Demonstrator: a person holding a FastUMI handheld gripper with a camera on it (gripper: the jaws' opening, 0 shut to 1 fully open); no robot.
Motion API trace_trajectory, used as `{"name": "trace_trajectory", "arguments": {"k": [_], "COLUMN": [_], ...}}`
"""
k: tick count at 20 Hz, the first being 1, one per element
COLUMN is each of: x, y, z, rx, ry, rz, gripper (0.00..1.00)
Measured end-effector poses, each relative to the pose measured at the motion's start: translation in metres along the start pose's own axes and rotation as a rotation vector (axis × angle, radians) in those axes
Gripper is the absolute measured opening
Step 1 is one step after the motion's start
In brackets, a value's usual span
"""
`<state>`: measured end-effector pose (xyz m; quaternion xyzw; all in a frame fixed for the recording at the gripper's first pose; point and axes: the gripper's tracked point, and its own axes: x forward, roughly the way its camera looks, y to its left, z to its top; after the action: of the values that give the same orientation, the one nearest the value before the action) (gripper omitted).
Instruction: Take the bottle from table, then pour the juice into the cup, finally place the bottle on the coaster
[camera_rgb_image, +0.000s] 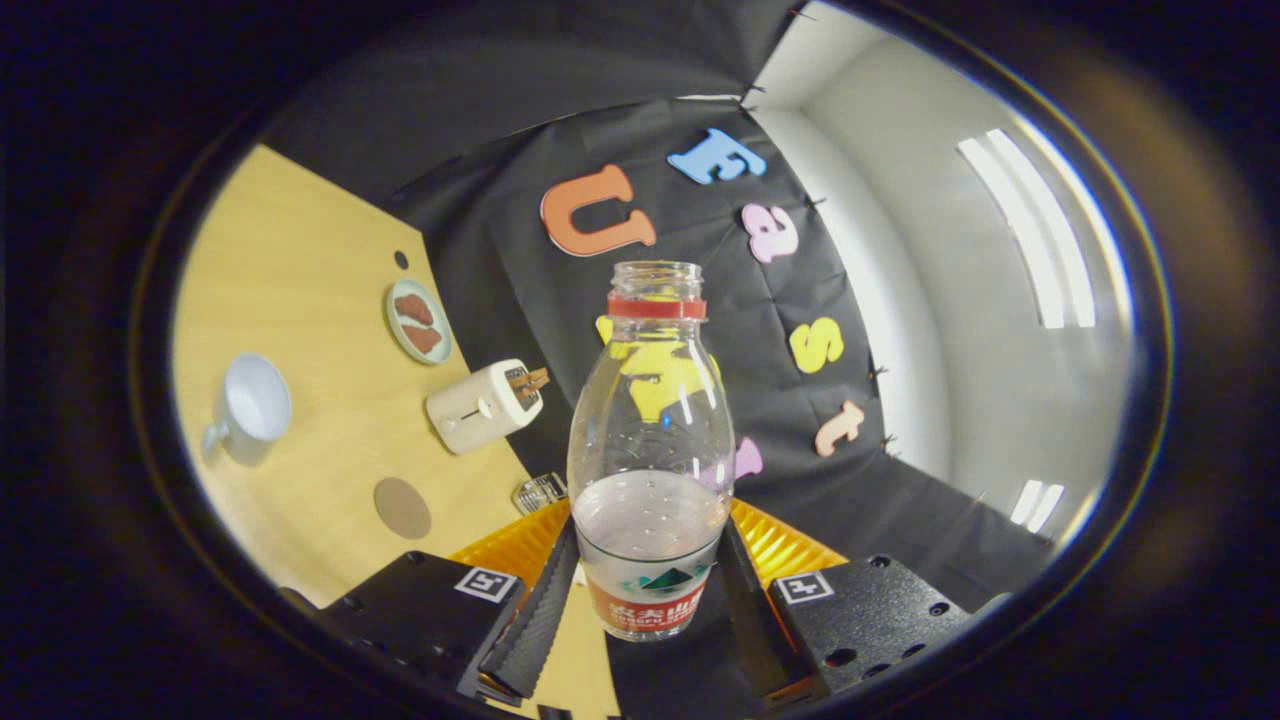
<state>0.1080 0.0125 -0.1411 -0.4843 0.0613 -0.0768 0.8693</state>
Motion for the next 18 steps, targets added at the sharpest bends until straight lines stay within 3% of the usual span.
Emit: {"name": "trace_trajectory", "arguments": {"k": [4, 10, 13, 18], "x": [0.004, 0.005, 0.012, 0.044], "y": [-0.012, -0.015, -0.019, -0.003], "z": [0.001, 0.007, -0.001, -0.015], "rx": [0.202, 0.604, 0.77, 0.847], "ry": [0.025, 0.079, 0.12, 0.156], "rz": [0.025, 0.156, 0.177, 0.18], "gripper": [0.79, 0.79, 0.79, 0.79]}}
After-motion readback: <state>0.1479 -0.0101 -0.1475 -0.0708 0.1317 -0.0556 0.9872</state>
